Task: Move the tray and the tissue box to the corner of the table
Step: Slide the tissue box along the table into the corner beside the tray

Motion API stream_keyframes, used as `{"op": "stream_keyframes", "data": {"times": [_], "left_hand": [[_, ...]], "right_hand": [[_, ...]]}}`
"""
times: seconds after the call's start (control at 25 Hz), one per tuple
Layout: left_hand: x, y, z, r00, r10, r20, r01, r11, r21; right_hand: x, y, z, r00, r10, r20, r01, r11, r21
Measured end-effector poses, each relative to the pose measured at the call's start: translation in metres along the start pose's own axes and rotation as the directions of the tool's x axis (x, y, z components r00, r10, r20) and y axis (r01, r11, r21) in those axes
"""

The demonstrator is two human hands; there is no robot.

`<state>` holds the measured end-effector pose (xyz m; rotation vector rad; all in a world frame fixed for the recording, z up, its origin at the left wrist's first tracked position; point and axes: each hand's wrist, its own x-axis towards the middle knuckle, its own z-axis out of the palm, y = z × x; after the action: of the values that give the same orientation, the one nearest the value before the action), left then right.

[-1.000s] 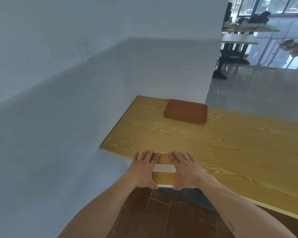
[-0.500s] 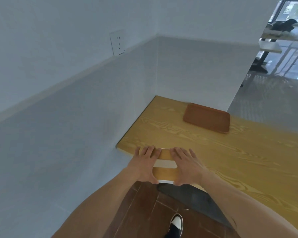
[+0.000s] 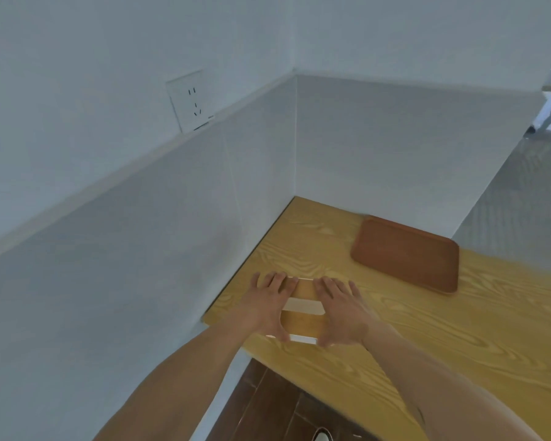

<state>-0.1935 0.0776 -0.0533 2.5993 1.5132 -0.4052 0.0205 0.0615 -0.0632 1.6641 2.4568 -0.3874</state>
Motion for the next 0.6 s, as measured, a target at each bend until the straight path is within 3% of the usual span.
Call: {"op": "stream_keyframes", "data": {"times": [0.6], "left_hand": [[0.165, -0.068, -0.019, 0.985, 0.099, 0.141, -0.101, 0.995, 0.010]], "right_hand": [[0.134, 0.065, -0.014, 0.988, 0.135, 0.077, -0.142, 0.986, 0.086]]}}
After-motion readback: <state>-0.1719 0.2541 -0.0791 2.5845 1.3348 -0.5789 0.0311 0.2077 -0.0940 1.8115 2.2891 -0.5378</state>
